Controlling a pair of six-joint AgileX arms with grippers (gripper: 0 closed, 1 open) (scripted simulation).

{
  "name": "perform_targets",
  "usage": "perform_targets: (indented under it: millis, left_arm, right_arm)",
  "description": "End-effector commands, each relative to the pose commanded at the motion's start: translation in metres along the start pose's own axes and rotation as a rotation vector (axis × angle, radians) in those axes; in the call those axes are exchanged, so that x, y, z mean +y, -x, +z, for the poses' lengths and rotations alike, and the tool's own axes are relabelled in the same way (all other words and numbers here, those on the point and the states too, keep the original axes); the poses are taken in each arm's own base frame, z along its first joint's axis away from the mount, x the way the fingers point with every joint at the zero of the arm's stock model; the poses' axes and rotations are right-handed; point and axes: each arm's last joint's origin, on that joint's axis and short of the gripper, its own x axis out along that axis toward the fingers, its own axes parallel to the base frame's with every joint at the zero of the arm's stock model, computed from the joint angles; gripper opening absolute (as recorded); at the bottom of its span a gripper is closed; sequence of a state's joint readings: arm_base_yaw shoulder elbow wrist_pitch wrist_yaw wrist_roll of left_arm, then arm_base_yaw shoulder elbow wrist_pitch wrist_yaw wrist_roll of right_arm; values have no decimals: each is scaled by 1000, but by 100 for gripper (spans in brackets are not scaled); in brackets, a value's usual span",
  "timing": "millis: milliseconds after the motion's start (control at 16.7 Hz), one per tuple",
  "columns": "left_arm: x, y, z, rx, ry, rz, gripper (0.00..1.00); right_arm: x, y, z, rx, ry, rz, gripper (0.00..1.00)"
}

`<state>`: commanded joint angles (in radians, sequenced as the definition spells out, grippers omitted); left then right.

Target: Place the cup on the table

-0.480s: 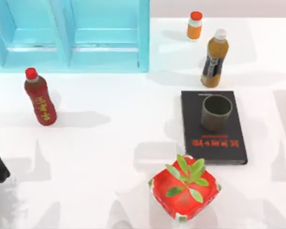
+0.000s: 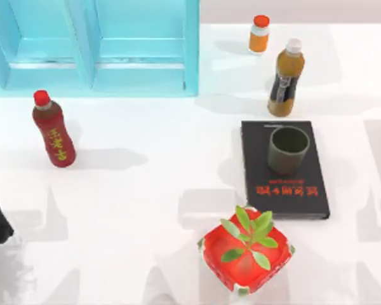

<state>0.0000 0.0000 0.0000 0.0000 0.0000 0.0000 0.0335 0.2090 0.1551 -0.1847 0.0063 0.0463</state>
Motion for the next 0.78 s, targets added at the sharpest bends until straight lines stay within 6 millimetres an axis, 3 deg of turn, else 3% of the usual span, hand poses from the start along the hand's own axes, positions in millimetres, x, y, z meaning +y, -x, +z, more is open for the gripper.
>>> perform_targets:
  millis: [180,420,600,780]
  left_arm:
    - [0,0,0,0,0,0,100]
    - [0,0,0,0,0,0,100]
    - [0,0,0,0,0,0,100]
    - [0,0,0,0,0,0,100]
  right_arm:
    - [6,-5,30,198,-44,17,100]
    - [21,-24,91,442,-107,40,100]
    - [39,-53,141,602,-142,52,100]
    - [63,-96,177,768,-155,51,100]
